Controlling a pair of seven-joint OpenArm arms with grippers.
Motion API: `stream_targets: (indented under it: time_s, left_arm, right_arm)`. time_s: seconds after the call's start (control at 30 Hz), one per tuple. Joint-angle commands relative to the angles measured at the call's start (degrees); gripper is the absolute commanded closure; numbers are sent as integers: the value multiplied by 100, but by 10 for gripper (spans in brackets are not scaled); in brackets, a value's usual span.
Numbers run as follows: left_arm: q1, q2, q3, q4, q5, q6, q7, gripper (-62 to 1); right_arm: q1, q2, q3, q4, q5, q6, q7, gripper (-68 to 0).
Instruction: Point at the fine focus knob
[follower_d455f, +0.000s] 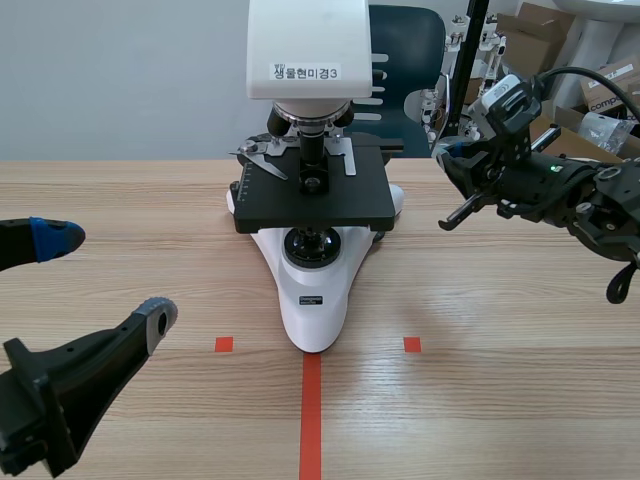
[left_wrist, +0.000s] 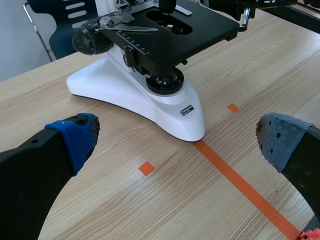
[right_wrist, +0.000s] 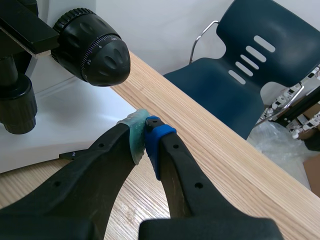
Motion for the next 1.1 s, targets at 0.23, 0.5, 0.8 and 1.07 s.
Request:
stream_targets:
  time_s: [0.23, 0.5, 0.8, 1.07]
  left_arm:
    - [11, 44, -20, 59, -39, 13, -79, -623]
    - [11, 44, -20, 59, -39, 13, -79, -623]
    - [11, 44, -20, 59, -39, 13, -79, -623]
    - [11, 44, -20, 59, -39, 13, -79, -623]
  right_arm:
    - [120, 63, 42, 105, 44, -22, 87, -7]
    - [120, 63, 42, 105, 44, -22, 87, -7]
    - [120, 114, 42, 107, 70, -17, 92, -67]
    - [-17, 669, 46, 170, 1115, 127, 90, -420]
